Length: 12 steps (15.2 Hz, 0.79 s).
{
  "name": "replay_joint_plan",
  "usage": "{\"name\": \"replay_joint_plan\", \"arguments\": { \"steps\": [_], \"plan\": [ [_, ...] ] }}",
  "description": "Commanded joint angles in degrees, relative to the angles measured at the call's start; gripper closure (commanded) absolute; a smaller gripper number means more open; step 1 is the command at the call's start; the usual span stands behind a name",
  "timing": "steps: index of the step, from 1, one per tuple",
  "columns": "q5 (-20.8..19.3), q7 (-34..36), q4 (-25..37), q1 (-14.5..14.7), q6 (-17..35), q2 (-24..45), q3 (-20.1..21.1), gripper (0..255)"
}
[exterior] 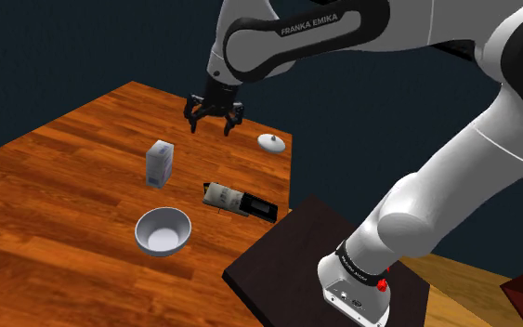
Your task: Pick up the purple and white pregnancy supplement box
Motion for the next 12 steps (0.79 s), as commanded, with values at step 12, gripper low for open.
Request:
{"name": "replay_joint_plan", "arguments": {
  "steps": [12],
  "plan": [
    [-11.42,22.29,25.07,4.84,3.28,31.43,-1.56,0]
  ]
}}
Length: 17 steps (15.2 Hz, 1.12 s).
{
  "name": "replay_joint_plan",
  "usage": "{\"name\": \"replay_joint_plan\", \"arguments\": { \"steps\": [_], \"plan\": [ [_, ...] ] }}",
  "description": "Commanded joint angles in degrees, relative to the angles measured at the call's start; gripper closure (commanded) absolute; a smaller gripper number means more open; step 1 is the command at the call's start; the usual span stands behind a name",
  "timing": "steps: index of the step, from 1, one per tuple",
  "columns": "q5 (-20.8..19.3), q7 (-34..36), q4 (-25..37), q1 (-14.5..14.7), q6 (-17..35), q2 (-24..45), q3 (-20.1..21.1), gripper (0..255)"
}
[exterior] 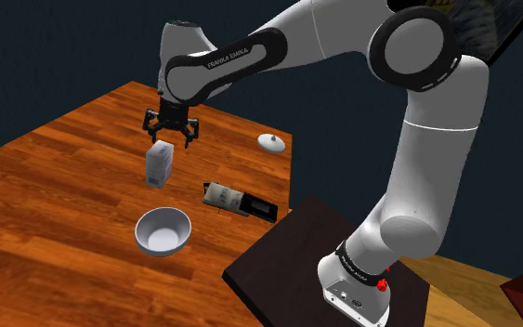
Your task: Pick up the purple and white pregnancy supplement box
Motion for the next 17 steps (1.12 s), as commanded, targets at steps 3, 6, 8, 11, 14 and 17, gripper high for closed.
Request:
{"name": "replay_joint_plan", "arguments": {
  "steps": [3,6,8,11,14,17],
  "plan": [
    [-1.81,4.84,10.82,2.38,-1.54,10.08,-1.94,0],
    [-2.10,5.33,11.71,2.71,-0.67,11.92,-2.32,0],
    [-2.32,5.46,11.58,2.82,0.39,12.85,-2.48,0],
    [-2.71,5.69,11.47,3.03,2.23,14.60,-2.79,0],
    [-2.71,5.67,11.55,3.02,2.20,14.65,-2.80,255],
    [-2.72,5.69,11.64,3.05,2.14,14.68,-2.80,255]
  ]
}}
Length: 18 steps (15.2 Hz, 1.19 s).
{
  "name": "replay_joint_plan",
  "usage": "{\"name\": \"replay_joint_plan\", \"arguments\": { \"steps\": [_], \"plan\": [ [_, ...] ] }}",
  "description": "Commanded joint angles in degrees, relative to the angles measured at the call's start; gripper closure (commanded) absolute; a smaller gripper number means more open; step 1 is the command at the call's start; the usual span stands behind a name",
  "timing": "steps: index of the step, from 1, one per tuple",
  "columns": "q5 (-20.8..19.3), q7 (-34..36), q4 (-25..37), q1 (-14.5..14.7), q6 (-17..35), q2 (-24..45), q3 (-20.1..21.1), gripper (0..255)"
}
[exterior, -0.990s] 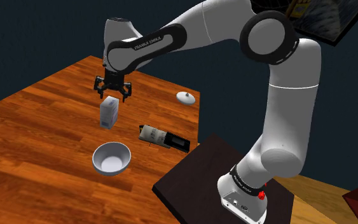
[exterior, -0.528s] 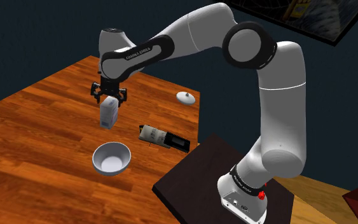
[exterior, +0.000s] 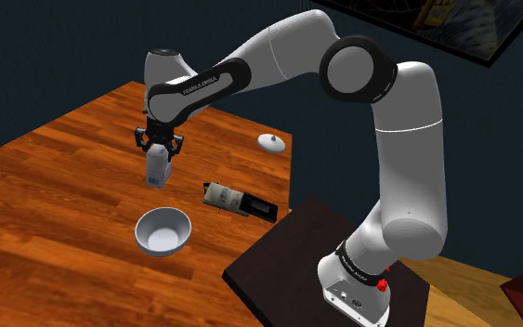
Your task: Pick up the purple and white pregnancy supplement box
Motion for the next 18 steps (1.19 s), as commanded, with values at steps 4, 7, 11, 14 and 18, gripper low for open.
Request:
{"name": "replay_joint_plan", "arguments": {
  "steps": [4,7,11,14,18],
  "plan": [
    [0.00,0.00,0.01,0.01,0.01,0.02,0.00,255],
    [0.11,-0.06,-0.16,-0.07,-0.41,-0.57,0.10,255],
    [0.55,-0.32,0.04,-0.30,-2.49,-2.48,0.43,255],
    [0.88,-0.51,0.32,-0.45,-4.11,-3.84,0.67,255],
    [1.31,-0.77,0.88,-0.63,-6.34,-5.53,0.96,255]
  ]
}}
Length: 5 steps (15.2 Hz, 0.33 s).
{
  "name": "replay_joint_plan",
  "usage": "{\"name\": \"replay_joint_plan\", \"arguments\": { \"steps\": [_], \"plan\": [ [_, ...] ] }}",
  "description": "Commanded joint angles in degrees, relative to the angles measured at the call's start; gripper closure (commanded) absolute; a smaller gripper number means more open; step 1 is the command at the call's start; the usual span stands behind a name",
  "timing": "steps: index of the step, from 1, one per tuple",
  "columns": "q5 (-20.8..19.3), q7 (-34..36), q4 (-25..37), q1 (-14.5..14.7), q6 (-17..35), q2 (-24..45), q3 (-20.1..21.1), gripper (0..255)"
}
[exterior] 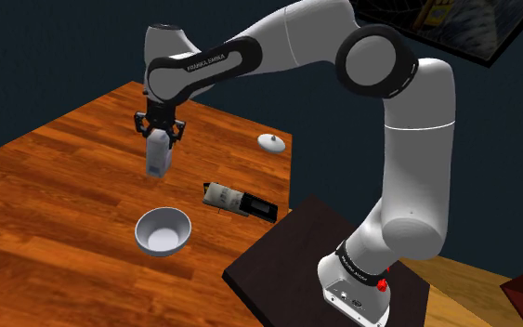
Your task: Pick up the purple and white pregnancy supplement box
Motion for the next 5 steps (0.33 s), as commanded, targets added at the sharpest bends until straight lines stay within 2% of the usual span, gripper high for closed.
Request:
{"name": "replay_joint_plan", "arguments": {
  "steps": [1,5],
  "plan": [
    [0.21,-0.12,0.60,-0.05,-1.33,-0.76,0.14,255],
    [0.43,-0.25,1.02,-0.13,-2.57,-1.60,0.28,255]
  ]
}}
